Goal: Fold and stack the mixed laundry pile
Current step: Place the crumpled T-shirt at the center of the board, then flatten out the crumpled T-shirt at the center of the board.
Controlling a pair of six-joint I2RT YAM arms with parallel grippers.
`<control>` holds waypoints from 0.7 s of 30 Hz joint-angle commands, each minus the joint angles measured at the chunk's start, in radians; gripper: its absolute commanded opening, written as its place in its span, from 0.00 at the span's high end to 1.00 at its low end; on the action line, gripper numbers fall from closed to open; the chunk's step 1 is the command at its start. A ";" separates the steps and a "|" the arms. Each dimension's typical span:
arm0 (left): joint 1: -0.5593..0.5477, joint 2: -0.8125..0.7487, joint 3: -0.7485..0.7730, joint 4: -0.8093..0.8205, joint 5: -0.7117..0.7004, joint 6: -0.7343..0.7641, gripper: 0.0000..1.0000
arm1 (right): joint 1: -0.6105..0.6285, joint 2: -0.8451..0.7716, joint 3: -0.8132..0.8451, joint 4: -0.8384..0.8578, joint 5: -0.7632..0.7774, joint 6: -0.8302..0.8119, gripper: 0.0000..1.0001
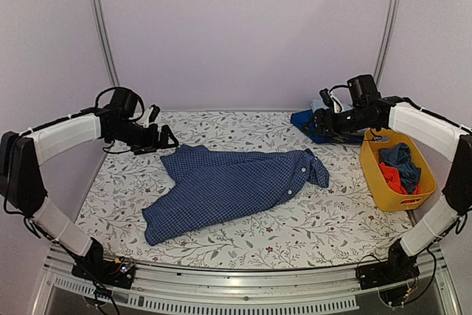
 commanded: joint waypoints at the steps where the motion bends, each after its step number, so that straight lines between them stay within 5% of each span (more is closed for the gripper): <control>1: -0.055 0.087 -0.016 -0.057 -0.008 0.052 0.02 | 0.095 0.157 0.083 -0.137 0.025 -0.129 0.17; 9: -0.142 0.244 -0.009 -0.040 0.010 0.097 0.15 | 0.200 0.390 0.183 -0.177 -0.010 -0.185 0.24; 17: -0.144 0.378 0.096 0.025 0.068 0.106 0.21 | 0.216 0.441 0.074 -0.136 -0.035 -0.166 0.26; 21: -0.143 0.454 0.146 0.037 0.146 0.121 0.32 | 0.217 0.447 0.018 -0.107 -0.047 -0.152 0.26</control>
